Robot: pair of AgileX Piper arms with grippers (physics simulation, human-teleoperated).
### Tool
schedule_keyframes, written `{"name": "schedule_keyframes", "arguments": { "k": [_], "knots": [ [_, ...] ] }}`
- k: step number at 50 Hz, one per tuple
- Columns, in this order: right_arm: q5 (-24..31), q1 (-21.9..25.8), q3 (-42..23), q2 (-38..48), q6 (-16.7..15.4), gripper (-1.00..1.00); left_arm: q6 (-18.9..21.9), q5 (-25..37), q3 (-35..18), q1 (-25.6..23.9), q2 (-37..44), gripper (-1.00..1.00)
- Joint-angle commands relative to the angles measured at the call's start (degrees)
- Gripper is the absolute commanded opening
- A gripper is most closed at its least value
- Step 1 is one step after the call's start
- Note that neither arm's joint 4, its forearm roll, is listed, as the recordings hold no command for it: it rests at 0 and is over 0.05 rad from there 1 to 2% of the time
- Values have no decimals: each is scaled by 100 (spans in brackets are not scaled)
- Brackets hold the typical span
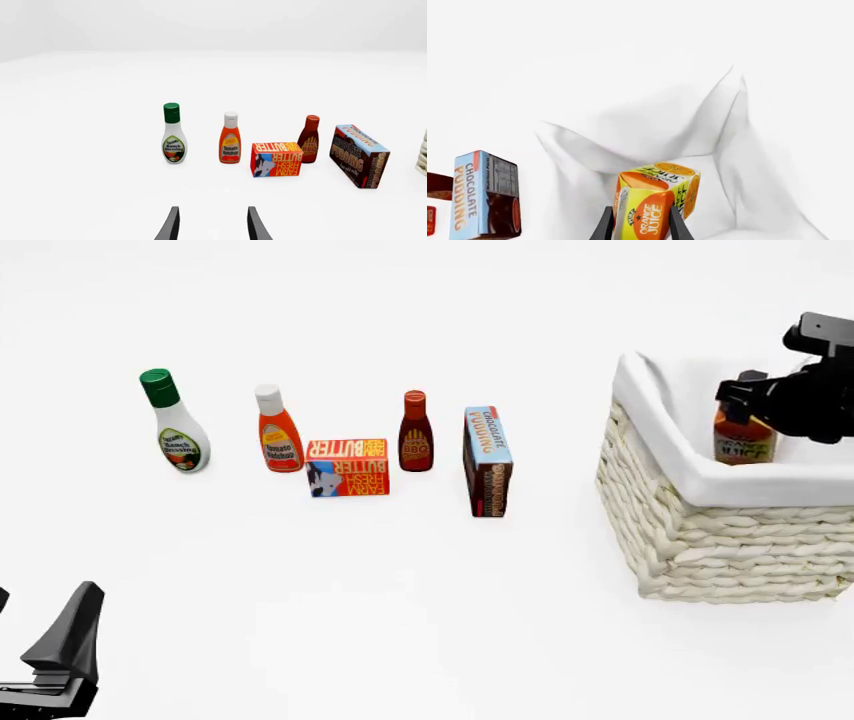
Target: Pick the orange juice and place it in the basket.
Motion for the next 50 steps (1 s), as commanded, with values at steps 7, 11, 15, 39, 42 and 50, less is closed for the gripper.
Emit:
{"name": "schedule_keyframes", "arguments": {
  "k": [7,11,15,39,42,50],
  "knots": [
    [-144,-33,-60,273,75,-100,0,0,0,0,0,100],
    [-140,-34,-71,277,82,-100,0,0,0,0,0,100],
    [-127,-79,-139,238,106,-100,0,0,0,0,0,100],
    [-199,-83,-37,88,149,100,0,0,0,0,0,100],
    [-198,-81,-26,53,144,100,0,0,0,0,0,100],
    [-108,-103,-37,-140,30,100,0,0,0,0,0,100]
  ]
}}
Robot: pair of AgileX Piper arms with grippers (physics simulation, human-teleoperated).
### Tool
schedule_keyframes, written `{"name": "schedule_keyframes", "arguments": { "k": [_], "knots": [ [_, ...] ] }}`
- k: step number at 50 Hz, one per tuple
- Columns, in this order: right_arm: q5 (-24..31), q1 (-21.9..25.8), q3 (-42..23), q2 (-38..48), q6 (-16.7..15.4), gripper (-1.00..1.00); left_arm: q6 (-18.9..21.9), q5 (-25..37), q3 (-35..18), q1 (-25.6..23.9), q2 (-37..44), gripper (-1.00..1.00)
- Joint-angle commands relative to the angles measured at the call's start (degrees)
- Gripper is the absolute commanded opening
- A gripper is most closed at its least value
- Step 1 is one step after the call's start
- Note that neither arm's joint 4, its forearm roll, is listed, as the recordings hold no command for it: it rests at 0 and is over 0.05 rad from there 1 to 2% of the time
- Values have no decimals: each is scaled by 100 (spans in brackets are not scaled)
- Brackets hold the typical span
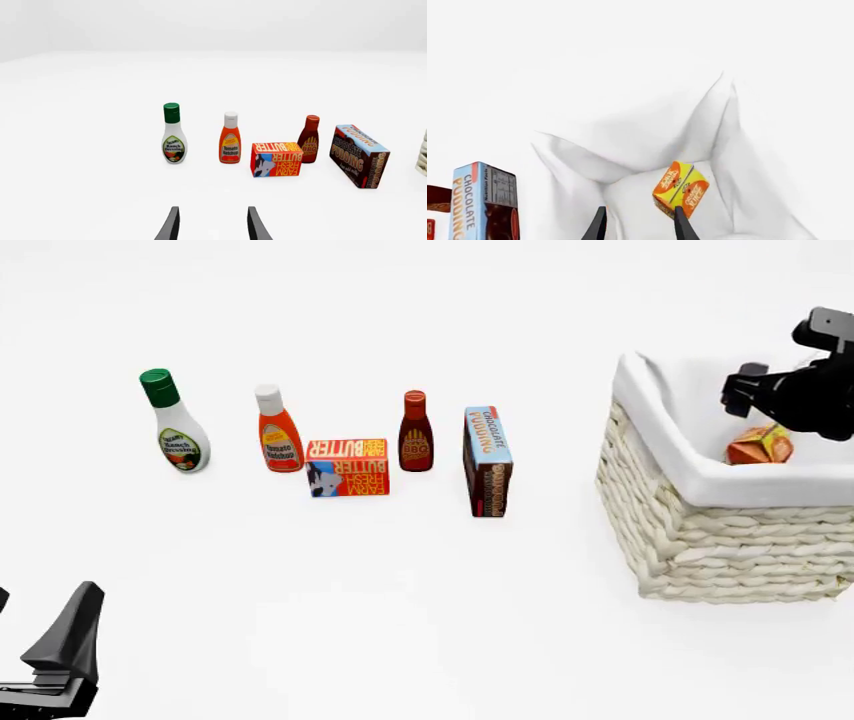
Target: Pick the orange juice and place it in the basket.
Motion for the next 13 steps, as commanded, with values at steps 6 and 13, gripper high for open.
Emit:
{"name": "schedule_keyframes", "arguments": {
  "k": [6,13],
  "knots": [
    [188,-23,55,-442,-237,100,0,0,0,0,0,100],
    [298,-21,206,-838,-404,100,0,0,0,0,0,100]
  ]
}}
